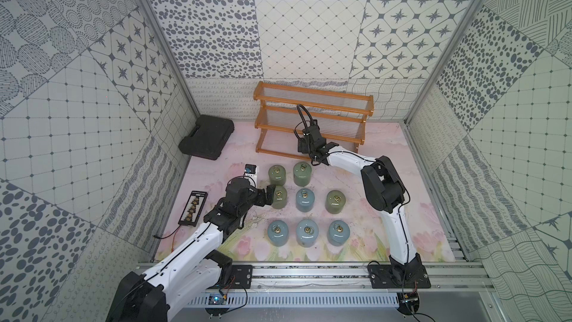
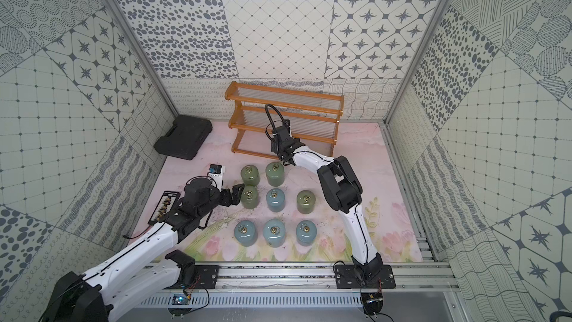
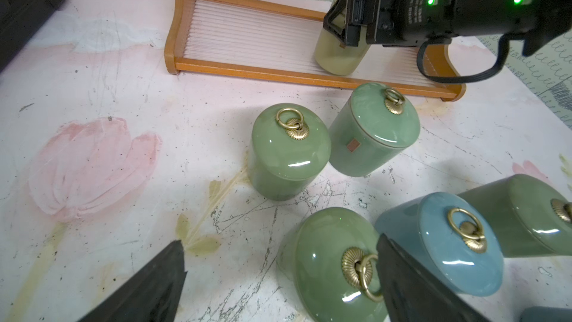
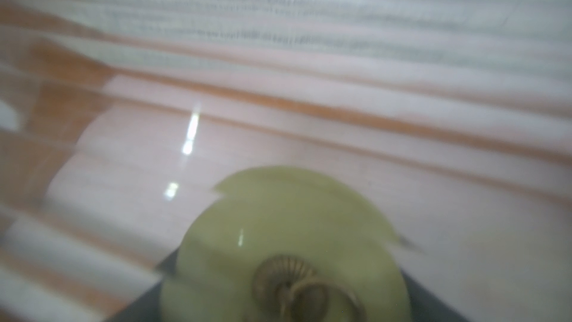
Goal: Remove the tea canisters from the shelf
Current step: Pick up the tea canister from the shelf, then place the tea canister at the center of the board.
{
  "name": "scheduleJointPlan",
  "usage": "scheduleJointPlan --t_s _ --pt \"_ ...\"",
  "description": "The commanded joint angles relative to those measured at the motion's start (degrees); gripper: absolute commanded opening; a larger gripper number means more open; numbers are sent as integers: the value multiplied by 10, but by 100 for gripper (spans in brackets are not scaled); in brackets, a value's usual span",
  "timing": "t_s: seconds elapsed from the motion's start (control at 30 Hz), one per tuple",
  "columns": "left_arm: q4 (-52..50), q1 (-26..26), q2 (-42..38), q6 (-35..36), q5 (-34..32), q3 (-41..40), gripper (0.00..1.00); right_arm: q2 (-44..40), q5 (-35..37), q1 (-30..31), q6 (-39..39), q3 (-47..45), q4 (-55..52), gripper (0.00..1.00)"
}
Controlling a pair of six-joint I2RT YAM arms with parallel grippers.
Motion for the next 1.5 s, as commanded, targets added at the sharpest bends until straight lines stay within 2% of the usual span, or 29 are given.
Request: scheduleJointPlan --t_s 0.0,0.97,1.47 --pt "-7 0 -9 -9 6 -3 100 -10 -19 -1 -6 -24 39 79" --pt "6 1 16 -30 22 2 100 -218 -51 -1 -54 -257 116 77" --pt "14 0 31 -43 28 3 100 -280 -54 -1 -59 -340 116 77"
